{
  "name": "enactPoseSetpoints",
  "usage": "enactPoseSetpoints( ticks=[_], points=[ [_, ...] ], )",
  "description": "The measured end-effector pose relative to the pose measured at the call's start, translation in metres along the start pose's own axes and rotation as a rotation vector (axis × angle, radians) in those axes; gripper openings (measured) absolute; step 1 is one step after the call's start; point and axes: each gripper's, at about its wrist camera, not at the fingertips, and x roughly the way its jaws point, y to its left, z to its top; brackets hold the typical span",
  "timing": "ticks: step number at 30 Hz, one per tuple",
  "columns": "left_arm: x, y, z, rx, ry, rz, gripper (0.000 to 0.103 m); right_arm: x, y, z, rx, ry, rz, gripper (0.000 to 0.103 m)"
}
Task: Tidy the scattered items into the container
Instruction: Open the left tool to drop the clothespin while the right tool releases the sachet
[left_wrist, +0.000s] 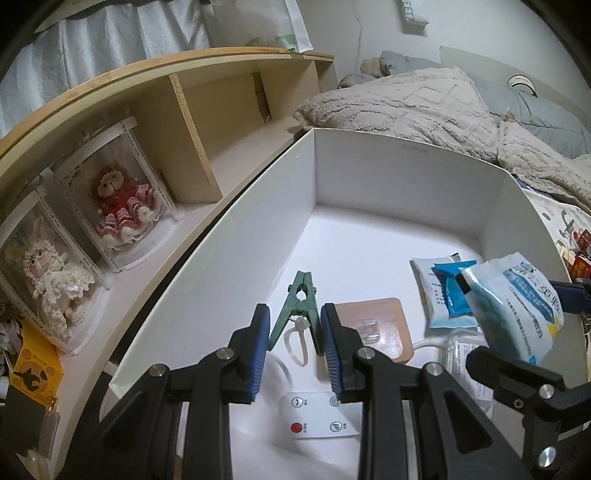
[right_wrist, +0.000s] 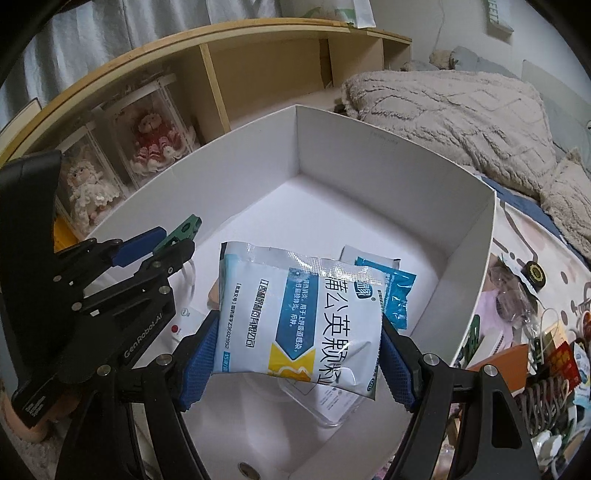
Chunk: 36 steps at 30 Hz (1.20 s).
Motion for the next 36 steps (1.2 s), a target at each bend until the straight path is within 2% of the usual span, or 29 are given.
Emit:
enactPoseSetpoints(
  ticks=[6, 16, 19, 25, 27, 30, 33, 35, 36],
  points=[
    [0.001, 0.001, 0.0, -0.003, -0.002, 0.036, 0.029, 0.003, 0.002, 0.0, 0.006, 0.007, -0.001, 0.079],
    [0.0, 0.003, 0.0, -0.007, -0.004, 0.039, 0.03, 0.006, 0.001, 0.001, 0.003, 0.025, -0.002, 0.079],
    [-0.006, 0.006, 0.001, -0.023, -0.023, 0.037, 0.036, 0.007, 0.002, 0.0, -0.004, 0.036, -0.001, 0.079],
    [-0.024, 0.011, 0.006, -0.054, -0.085, 0.023, 0.038, 0.012, 0.006, 0.001, -0.042, 0.085, 0.009, 0.079],
    [-0.028, 0.013, 0.007, -0.062, -0.101, 0.025, 0.047, 0.013, 0.008, 0.001, -0.054, 0.096, 0.015, 0.079],
    [-0.031, 0.014, 0.008, -0.065, -0.111, 0.023, 0.048, 0.013, 0.009, 0.0, -0.056, 0.094, 0.035, 0.079],
    [-0.032, 0.013, 0.008, -0.069, -0.111, 0.025, 0.048, 0.012, 0.008, -0.002, -0.048, 0.093, 0.03, 0.082],
    [-0.032, 0.013, 0.008, -0.068, -0.112, 0.025, 0.048, 0.011, 0.008, -0.002, -0.043, 0.096, 0.027, 0.091],
    [-0.032, 0.013, 0.008, -0.068, -0.111, 0.024, 0.048, 0.01, 0.008, -0.002, -0.044, 0.094, 0.025, 0.091]
  ],
)
